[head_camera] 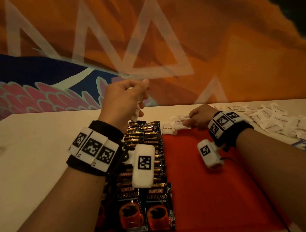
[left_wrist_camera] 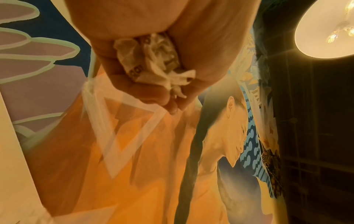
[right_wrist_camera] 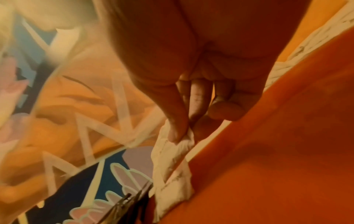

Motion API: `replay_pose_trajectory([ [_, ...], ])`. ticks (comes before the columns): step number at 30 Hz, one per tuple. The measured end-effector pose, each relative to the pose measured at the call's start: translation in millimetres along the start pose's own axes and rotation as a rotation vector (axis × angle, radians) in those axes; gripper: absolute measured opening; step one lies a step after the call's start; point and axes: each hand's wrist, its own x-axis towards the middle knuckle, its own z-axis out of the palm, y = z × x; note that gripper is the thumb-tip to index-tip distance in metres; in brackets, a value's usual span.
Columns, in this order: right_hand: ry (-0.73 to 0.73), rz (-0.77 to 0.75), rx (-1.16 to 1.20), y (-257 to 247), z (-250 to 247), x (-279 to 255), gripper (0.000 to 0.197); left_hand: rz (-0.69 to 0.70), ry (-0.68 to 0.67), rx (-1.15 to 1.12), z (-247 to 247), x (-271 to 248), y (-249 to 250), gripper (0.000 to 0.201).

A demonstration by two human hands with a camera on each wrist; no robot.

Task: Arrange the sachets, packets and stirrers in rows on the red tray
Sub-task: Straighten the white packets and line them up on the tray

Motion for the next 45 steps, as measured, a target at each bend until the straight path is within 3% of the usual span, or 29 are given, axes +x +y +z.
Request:
replay_pose_trajectory([
  [5, -0.051, 0.044, -0.181, 0.1, 7.1, 4.7, 0.031, -0.001, 0.006, -0.003, -3.0, 0.3, 2.4, 0.020],
  [9, -0.020, 0.072, -0.300, -3.2, 8.4, 10.4, 0.053, 0.002, 0.013, -0.005, -4.5, 0.6, 2.6, 0.020],
  [18, 0.057, 0.084, -0.498, -14.2, 6.0, 13.5, 0.056, -0.012, 0.021, 0.016, -5.9, 1.4, 2.3, 0.020],
  [21, 0.103, -0.028, -0.492, -22.4, 6.0, 8.8, 0.039, -0.014, 0.024, 0.022, -5.8, 1.1, 2.9, 0.020],
  [24, 0.027, -0.151, -0.446, -26.4, 14.6, 7.0, 0.019, -0.021, 0.024, 0.026, -5.1, 0.3, 3.2, 0.021],
  [29, -0.121, -0.186, -0.501, -25.9, 20.9, 8.1, 0.015, -0.029, 0.017, 0.007, -6.5, 0.3, 4.0, 0.020],
  [35, -0.023, -0.265, -0.240, -39.8, 1.6, -8.2, 0.009, -0.062, 0.007, -0.033, -7.5, 0.6, 4.4, 0.029],
  [40, 0.087, -0.487, 0.111, -67.2, -9.4, -53.2, 0.006, -0.205, -0.098, -0.184, -4.7, -2.2, 9.2, 0.055],
  [45, 0.131, -0.687, 0.318, -82.3, -5.6, -94.0, 0.009, -0.243, -0.172, -0.266, 0.6, -7.5, 10.6, 0.069],
])
